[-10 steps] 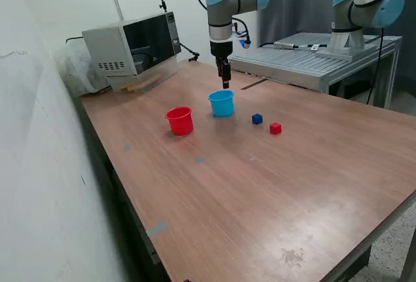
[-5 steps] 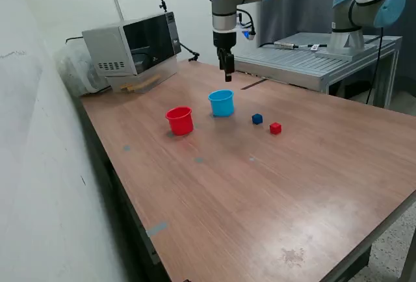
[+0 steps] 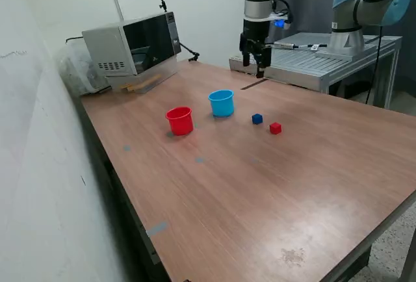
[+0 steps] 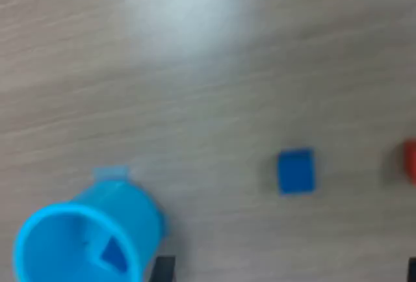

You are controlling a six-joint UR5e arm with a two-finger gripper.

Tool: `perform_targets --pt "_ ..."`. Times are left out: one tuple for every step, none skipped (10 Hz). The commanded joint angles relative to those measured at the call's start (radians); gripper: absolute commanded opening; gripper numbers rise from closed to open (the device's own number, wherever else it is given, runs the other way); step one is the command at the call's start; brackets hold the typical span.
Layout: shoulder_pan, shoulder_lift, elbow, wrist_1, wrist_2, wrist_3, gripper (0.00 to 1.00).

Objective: Place red objects in the red bin, and blue objects in the blue bin.

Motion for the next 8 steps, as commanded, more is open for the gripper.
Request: perform_targets --pt "0.078 0.027 0.064 -0.01 0.005 0.002 1.0" --pt "0.078 0.042 0.064 -0.01 0.039 -0.001 1.0" --pt "0.087 0.056 0.061 -0.01 0.077 -0.002 1.0" --pt "0.107 0.07 0.056 -0.012 0.079 -0.002 1.0" --pt "0.134 0.084 0.053 -0.012 0.08 -0.002 1.0" --pt "0.162 0.111 0.05 -0.015 0.083 -0.002 1.0" --pt "0.168 0.114 0.049 -0.042 0.083 -0.002 1.0" --pt "0.179 0.12 0.039 -0.047 0.092 -0.001 1.0"
